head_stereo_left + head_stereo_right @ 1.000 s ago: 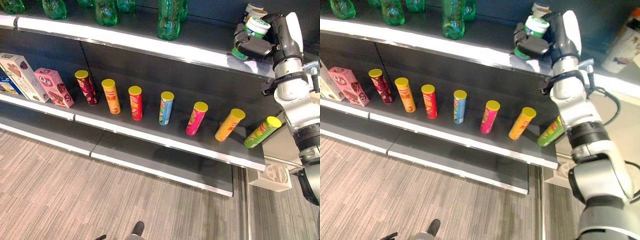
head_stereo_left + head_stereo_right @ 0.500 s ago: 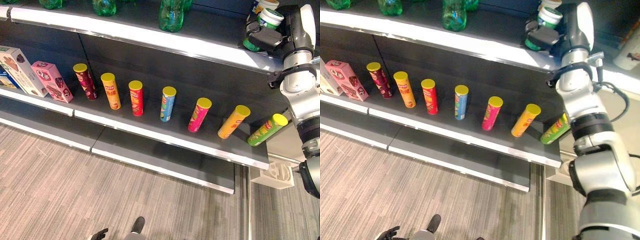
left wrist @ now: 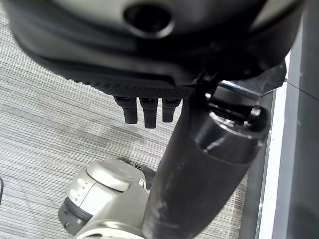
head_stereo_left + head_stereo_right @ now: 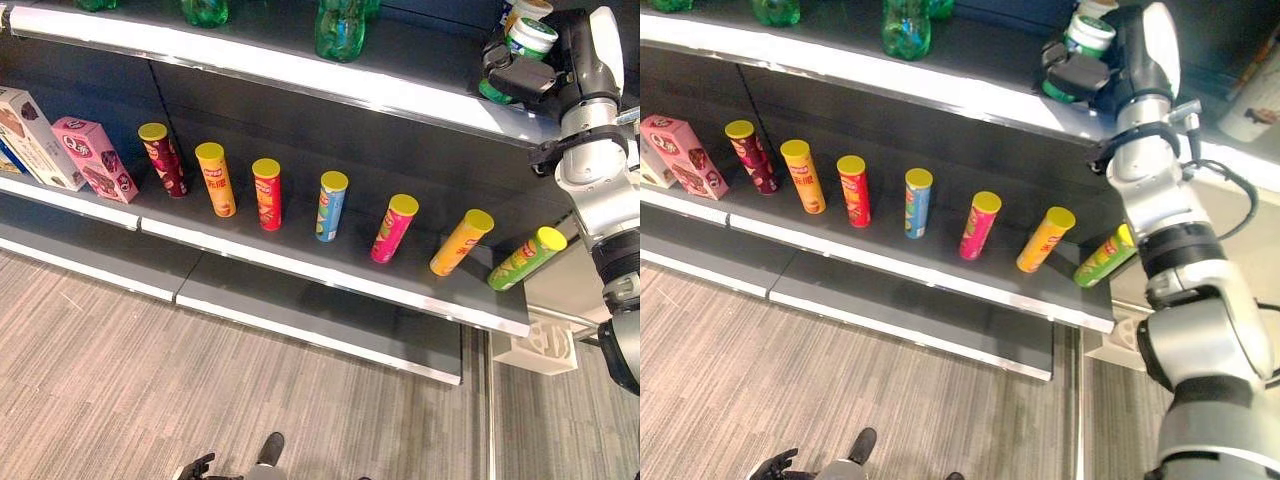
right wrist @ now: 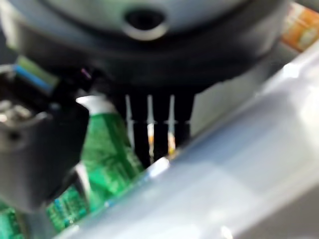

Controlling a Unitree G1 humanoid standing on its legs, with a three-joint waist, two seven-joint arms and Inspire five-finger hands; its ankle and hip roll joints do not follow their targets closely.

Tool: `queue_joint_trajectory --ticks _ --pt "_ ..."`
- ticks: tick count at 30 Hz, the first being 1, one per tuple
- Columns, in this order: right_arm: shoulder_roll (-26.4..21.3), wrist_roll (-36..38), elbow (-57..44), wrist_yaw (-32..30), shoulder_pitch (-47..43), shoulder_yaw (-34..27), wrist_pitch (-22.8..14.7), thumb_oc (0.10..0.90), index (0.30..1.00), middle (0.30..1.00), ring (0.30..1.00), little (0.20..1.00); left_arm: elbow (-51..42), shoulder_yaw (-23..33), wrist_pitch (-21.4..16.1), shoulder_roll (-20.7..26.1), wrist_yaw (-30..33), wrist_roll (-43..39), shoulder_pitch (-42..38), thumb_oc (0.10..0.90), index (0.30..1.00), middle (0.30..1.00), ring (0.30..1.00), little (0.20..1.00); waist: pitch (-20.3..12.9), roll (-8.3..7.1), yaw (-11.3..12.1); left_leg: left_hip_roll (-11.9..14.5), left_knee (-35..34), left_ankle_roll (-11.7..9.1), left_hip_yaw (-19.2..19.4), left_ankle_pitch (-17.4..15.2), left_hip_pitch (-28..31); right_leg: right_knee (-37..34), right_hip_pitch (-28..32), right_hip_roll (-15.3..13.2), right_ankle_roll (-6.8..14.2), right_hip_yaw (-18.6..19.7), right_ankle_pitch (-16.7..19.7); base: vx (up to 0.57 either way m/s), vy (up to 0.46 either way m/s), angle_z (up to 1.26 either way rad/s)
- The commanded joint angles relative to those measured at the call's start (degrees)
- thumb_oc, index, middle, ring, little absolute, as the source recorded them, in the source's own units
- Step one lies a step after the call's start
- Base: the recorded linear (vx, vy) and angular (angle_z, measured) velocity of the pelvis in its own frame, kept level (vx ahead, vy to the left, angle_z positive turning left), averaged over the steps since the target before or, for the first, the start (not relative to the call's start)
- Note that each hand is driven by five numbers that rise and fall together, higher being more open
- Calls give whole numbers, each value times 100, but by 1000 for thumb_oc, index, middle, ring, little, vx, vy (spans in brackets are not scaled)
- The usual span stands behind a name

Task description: Put the goods on the table back onto the shelves and tidy them up.

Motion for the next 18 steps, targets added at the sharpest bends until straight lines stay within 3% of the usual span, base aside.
queue_joint_trajectory --ticks 1,18 --pt "-135 -79 83 -299 -1060 198 -302 800 900 900 900 900 253 -244 -167 211 118 1 -101 800 900 900 900 900 -264 -178 11 2 13 -145 493 -488 210 109 91 -173 335 -211 -322 0 0 0" --pt "-167 -247 84 -350 -1053 234 -263 800 900 900 900 900 280 -221 -174 202 159 55 -106 800 900 900 900 900 -278 -153 -54 4 13 -134 530 -516 281 123 128 -188 327 -203 -321 0 0 0"
